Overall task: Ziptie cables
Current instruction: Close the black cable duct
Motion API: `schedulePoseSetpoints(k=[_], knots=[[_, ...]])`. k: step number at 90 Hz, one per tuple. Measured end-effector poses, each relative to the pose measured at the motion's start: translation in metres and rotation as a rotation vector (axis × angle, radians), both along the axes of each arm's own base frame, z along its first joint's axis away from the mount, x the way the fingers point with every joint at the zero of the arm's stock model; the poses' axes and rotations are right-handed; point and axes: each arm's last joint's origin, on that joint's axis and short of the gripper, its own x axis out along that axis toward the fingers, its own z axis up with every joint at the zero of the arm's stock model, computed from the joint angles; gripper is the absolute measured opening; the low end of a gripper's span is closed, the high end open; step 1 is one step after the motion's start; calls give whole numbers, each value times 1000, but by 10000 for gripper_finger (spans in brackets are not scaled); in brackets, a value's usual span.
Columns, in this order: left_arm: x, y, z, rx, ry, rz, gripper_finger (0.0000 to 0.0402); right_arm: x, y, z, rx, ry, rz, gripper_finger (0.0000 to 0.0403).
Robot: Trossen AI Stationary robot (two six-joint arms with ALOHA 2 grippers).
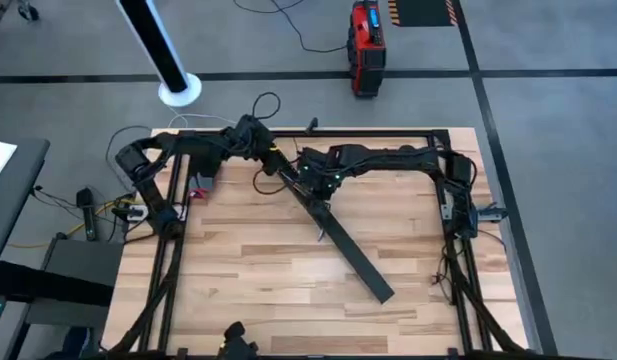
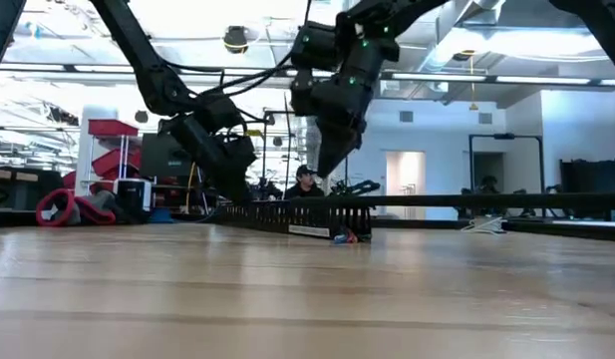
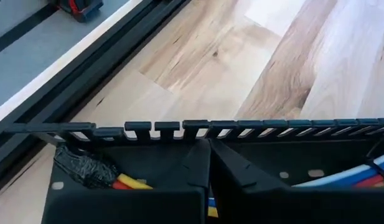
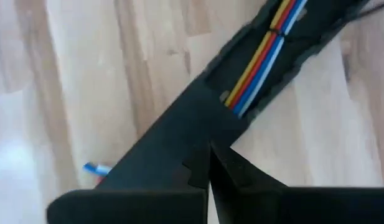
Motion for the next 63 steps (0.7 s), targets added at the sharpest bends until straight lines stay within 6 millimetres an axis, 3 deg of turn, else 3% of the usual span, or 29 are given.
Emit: schedulePoseSetpoints(k=[19, 39, 63], knots=[[-4, -2, 12, 24, -13, -6, 0, -17, 40, 18, 54, 104, -3, 0], [-6, -3, 10, 18, 25, -25, 0, -40, 111, 25, 119, 157, -56, 0], [-7, -4, 9, 22, 37, -39, 0, -82, 197, 5, 183, 302, -210, 0]])
